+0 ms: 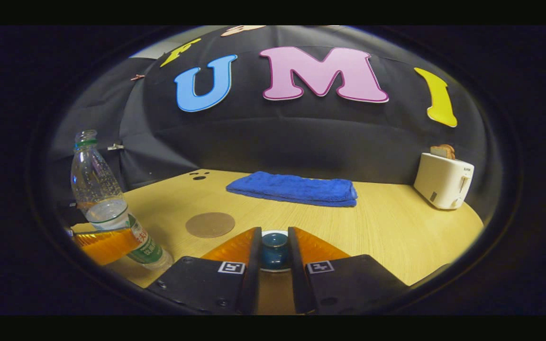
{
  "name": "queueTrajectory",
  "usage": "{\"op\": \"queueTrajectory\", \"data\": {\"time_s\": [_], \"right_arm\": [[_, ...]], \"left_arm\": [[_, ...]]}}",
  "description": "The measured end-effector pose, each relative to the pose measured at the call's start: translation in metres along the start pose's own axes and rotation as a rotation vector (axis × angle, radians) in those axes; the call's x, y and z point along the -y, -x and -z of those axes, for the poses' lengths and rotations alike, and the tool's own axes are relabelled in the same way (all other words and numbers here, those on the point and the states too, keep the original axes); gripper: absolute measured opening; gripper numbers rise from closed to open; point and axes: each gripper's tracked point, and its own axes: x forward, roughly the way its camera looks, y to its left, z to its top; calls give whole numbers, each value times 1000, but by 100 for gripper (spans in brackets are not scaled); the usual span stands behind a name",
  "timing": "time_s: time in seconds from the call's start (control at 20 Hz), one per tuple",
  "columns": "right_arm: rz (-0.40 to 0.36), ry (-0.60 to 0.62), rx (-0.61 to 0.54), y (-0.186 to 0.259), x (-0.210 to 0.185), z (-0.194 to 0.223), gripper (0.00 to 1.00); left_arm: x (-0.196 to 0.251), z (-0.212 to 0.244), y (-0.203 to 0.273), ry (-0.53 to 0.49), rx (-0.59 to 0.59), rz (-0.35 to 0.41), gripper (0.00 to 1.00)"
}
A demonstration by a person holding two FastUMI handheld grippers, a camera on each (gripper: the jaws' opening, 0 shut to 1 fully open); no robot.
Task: Open the teacup lid with one hand, grasp the water bottle and pour water into the teacup with the other hand; after pouring, place the water bottle on the coaster and then close the teacup lid.
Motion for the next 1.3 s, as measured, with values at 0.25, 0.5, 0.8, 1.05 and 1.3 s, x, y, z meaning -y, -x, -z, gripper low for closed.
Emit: {"op": "queueTrajectory", "data": {"time_s": [0.25,0.5,0.8,1.05,1.3], "right_arm": [[-1,22,53,0,4,-17,25],[46,11,115,20,28,-45,35],[121,23,156,63,76,-67,30],[159,52,154,95,108,-64,25],[189,50,128,117,133,-44,30]], "left_arm": [[3,3,-11,-7,-9,10,95],[4,7,-16,-14,-23,8,94],[-3,10,-15,-71,-50,-27,76],[-34,-8,-33,-460,-110,-104,75],[-37,-19,-67,-872,-155,-95,74]]}}
